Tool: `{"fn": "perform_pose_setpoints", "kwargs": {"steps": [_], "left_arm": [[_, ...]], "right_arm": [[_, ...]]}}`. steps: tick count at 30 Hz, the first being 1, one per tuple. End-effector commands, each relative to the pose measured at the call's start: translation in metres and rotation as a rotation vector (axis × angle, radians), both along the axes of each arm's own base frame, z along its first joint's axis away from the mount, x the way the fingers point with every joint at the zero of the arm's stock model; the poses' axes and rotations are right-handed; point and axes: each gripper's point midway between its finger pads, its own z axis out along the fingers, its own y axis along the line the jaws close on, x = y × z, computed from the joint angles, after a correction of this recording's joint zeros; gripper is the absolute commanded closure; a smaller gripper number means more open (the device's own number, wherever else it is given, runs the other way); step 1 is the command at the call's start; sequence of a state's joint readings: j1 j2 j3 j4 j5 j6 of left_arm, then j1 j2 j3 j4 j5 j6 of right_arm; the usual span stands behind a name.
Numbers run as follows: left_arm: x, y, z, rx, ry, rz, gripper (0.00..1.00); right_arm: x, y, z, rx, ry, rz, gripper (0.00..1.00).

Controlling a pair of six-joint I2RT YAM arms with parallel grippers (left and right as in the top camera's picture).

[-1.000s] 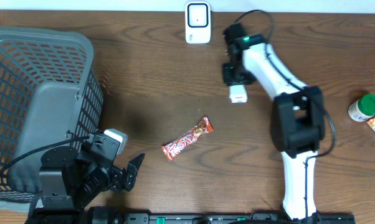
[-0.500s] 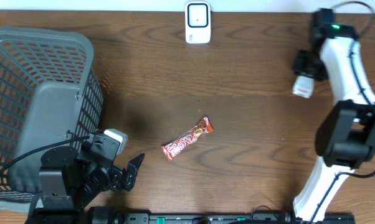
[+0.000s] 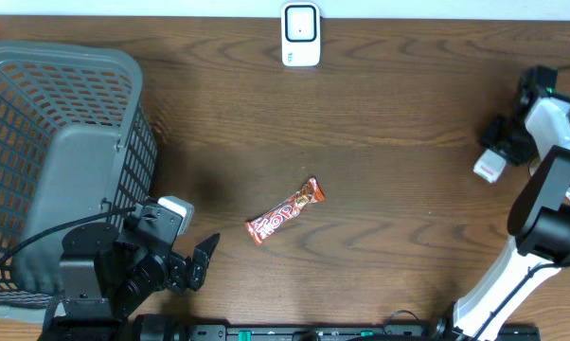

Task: Scan the item barcode
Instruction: 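Carry Panadol box right and release it at the right table edge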

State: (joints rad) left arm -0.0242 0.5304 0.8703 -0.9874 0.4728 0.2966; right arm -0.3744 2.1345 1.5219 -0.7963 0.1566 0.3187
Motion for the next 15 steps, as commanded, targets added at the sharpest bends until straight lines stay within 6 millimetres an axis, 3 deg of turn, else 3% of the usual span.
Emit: {"fn": "perform_pose_setpoints", "kwargs": {"steps": [1,3,5,9,15], "left_arm": [[-0.001,-0.002,0.000,0.003,-0.008,-0.020,0.13],[-0.001,-0.002,0.000,0.003,-0.008,-0.020,0.13],[-0.001,-0.002,0.000,0.003,-0.008,-0.020,0.13],[-0.001,-0.002,0.000,0.003,-0.008,-0.020,0.13],[-0.001,-0.002,0.000,0.003,-0.008,-0.020,0.13]], "right_arm": [[-0.019,-0.022,-0.013,-0.022,0.026,-0.024,0.55],[-0.025,-0.033,-0.013,-0.019,0.022,-0.053,0.40],[-0.019,-0.033,-0.008,0.044,-0.018,-0.047,0.01],[0.008,-0.014,0.017,0.176,-0.109,0.003,0.01],[0.052,0.023,0.082,0.195,-0.193,0.118,0.01]]}}
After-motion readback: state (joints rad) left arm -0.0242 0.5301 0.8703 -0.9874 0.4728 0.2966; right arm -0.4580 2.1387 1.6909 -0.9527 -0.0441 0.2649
